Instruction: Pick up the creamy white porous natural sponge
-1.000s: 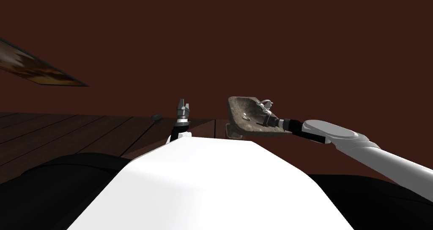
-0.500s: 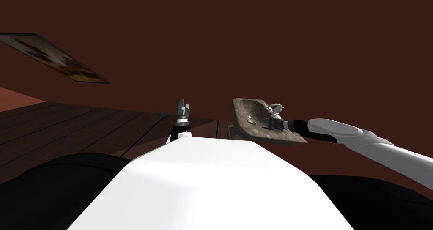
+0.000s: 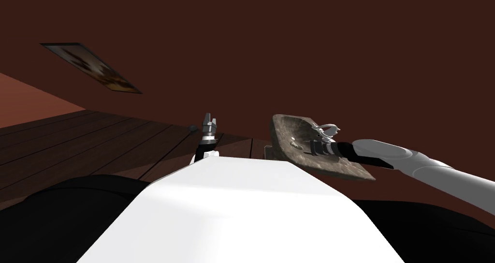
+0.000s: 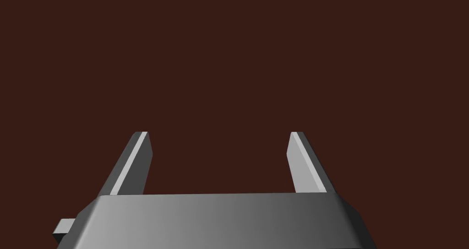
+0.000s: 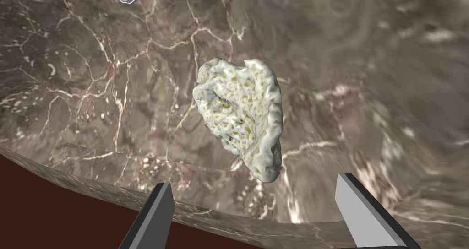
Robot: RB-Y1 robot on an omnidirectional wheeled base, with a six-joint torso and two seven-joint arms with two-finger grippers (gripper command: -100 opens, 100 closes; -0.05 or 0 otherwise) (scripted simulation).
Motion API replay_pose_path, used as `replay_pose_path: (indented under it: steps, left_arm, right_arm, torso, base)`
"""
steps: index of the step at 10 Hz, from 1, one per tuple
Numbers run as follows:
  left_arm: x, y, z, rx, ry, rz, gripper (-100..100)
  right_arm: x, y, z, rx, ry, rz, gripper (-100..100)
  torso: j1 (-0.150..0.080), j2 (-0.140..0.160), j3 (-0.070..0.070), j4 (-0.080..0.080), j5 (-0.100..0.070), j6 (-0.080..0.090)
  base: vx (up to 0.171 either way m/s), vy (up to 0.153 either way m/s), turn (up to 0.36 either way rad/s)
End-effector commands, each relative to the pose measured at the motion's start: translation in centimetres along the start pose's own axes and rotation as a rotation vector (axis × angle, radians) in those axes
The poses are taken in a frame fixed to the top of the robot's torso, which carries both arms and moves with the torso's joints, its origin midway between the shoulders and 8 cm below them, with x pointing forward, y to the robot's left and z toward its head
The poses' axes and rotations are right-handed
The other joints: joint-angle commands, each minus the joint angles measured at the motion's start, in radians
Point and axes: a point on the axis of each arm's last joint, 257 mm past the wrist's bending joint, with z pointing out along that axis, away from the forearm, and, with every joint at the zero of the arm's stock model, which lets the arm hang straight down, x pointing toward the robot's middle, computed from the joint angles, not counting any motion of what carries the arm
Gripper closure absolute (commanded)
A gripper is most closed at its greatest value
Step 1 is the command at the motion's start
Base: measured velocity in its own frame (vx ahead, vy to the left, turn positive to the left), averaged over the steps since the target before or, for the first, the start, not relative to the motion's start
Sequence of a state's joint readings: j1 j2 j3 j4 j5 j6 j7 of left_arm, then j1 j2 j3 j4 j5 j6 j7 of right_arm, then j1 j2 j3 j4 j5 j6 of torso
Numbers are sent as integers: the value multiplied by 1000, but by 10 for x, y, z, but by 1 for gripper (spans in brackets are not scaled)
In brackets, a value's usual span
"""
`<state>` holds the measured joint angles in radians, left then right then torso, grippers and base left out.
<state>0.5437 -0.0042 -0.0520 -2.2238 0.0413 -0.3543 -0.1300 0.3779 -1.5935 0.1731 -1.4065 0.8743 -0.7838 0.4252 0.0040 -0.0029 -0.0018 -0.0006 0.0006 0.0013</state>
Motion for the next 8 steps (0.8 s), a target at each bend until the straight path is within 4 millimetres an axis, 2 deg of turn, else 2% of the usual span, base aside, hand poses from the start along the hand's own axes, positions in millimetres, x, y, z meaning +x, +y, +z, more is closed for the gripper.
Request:
replay_pose_path:
  steps: [1,2,3,4,5,8]
  left_arm:
    - [0,0,0,0,0,0,0]
    - [0,0,0,0,0,0,0]
    - [0,0,0,0,0,0,0]
    - [0,0,0,0,0,0,0]
    - [0,0,0,0,0,0,0]
    - [0,0,0,0,0,0,0]
  right_arm:
    - [0,0,0,0,0,0,0]
    - [7,9,8,6,2,11,-100]
    - [11,15,14,9,4,19,-100]
    - [9,12,11,6,2,15,-100]
    - [10,12,11,7,3,15,100]
    - [10,12,11,8,3,15,100]
  torso:
    - [0,0,0,0,0,0]
    - [-2,2,1,0,-1,0]
    - [-2,1,1,0,-1,0]
    - [-2,0,0,0,-1,0]
    - [-2,1,1,0,-1,0]
    - [-3,2,1,0,-1,0]
  base:
    - [6,6,-6]
    - [29,7,88]
    - [43,11,113]
    - [19,4,19]
    - [0,0,0]
    - [-1,0,-4]
